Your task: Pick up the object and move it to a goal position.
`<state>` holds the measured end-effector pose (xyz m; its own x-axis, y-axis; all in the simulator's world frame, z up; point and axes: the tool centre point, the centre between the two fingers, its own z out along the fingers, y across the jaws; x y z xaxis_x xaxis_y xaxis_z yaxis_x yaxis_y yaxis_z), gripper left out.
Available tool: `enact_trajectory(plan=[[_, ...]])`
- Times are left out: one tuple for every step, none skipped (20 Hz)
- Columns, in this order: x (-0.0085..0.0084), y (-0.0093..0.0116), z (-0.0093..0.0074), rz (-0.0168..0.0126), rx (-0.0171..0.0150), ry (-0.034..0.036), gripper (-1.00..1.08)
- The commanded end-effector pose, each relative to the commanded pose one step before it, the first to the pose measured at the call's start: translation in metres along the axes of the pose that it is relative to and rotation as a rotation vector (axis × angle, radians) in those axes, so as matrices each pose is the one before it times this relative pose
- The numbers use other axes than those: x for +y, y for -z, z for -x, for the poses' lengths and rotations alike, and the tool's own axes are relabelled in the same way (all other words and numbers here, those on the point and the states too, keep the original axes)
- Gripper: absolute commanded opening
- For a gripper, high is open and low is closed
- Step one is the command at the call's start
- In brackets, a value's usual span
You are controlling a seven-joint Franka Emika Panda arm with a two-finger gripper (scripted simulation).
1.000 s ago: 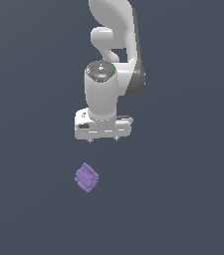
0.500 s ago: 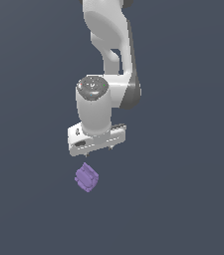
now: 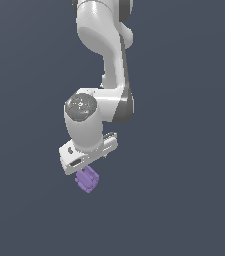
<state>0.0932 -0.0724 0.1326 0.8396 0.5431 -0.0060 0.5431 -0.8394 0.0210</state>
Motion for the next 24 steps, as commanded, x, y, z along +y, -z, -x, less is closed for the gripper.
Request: enact_trajectory(plan=[[0.00959,-0.00615,-0.00291,-0.00361,0.00054,0.0596,1.0],[0.00381,-0.00246,-0.00071,-0.00149,0.00037,0.0228,1.0],[0.00365,-0.00236,-0.00051,-0.00145,0.00044,0.02167,1.0],[0.00346,-0.00225,-0.00032,-0.00139,0.0005,0.02041,1.0],[0.00327,-0.00213,-0.00016,-0.00132,0.00055,0.01913,1.0],[0.00306,-0.00202,-0.00003,-0.00125,0.00058,0.01791,1.0],[0.00287,-0.00189,0.00009,-0.00117,0.0006,0.01666,1.0],[0.00266,-0.00177,0.00018,-0.00109,0.00061,0.01545,1.0],[0.00245,-0.00164,0.00024,-0.00101,0.0006,0.01427,1.0],[0.00226,-0.00152,0.00031,-0.00093,0.00059,0.01306,1.0],[0.00205,-0.00139,0.00033,-0.00085,0.00057,0.0119,1.0],[0.00185,-0.00126,0.00035,-0.00076,0.00054,0.01072,1.0],[0.00164,-0.00113,0.00035,-0.00068,0.0005,0.00958,1.0],[0.00145,-0.001,0.00034,-0.0006,0.00046,0.00842,1.0],[0.00125,-0.00087,0.00032,-0.00052,0.00041,0.00728,1.0],[0.00105,-0.00073,0.00029,-0.00044,0.00035,0.00615,1.0],[0.00085,-0.0006,0.00023,-0.00036,0.0003,0.00505,1.0],[0.00067,-0.00047,0.00021,-0.00027,0.00023,0.00389,1.0],[0.00049,-0.00033,0.00017,-0.00019,0.00017,0.00275,1.0],[0.00028,-0.0002,0.00008,-0.00012,0.0001,0.00168,1.0],[0.00004,-0.00007,-0.00005,-0.00005,0.00004,0.00069,1.0],[-0.00043,0.00013,0.00029,-0.00004,-0.00055,-0.00422,1.0],[0.00002,-0.00047,0.00002,0.0,0.0,0.0,1.0],[0.00006,-0.0014,0.00007,0.0,0.0,0.0,1.0]])
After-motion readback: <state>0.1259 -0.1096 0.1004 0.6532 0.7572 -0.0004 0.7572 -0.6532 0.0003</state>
